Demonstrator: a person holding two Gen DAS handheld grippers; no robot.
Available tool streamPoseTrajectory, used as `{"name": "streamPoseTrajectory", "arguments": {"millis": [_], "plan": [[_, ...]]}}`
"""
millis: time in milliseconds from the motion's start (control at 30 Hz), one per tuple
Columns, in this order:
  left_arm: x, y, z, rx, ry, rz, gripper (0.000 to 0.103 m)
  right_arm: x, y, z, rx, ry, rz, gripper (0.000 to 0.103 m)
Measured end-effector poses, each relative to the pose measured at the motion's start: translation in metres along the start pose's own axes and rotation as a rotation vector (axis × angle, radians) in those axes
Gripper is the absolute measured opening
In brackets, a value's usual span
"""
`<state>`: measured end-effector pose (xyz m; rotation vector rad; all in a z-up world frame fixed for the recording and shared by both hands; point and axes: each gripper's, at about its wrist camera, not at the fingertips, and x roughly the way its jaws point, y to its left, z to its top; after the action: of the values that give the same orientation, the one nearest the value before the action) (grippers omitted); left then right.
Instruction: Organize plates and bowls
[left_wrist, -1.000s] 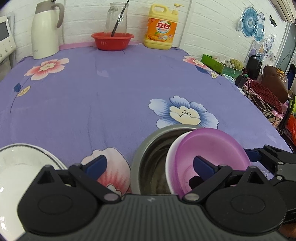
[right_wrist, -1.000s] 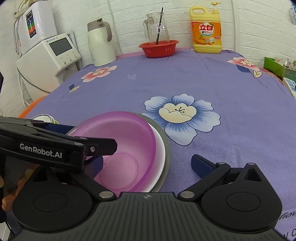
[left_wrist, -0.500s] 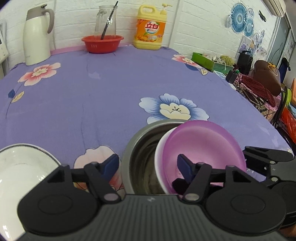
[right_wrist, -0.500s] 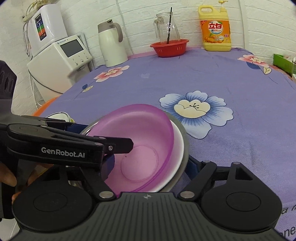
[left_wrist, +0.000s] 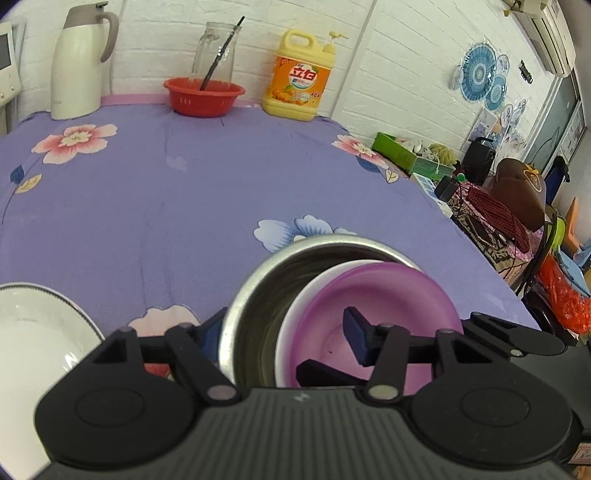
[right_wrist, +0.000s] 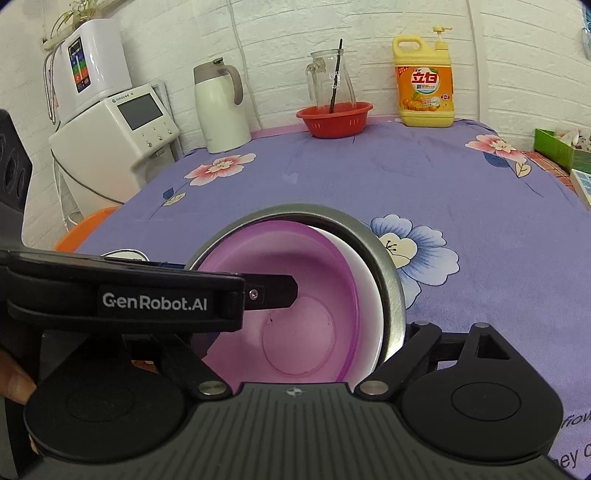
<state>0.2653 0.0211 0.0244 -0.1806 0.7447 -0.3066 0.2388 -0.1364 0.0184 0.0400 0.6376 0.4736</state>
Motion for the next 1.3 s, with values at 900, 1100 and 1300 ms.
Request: {"name": "streamPoseTrajectory", "arguments": {"millis": [900,1100,1300], "plan": [[-0.123,0.138,-0.030,-0.217,-0.092,0.348,0.055,0.061,0.150,0.017,-0.169,0.098,0.355,0.103],[-0.110,0.153,-0.029,-0.216,-0.094,0.330,0.056,0.076,0.160,0.015,-0.202,0.116,0.322,0.103],[-0.112,0.156,-0.033,-0.215,-0.135,0.298,0.063,0.075,0.164,0.013,-0.244,0.080,0.283,0.103]]}}
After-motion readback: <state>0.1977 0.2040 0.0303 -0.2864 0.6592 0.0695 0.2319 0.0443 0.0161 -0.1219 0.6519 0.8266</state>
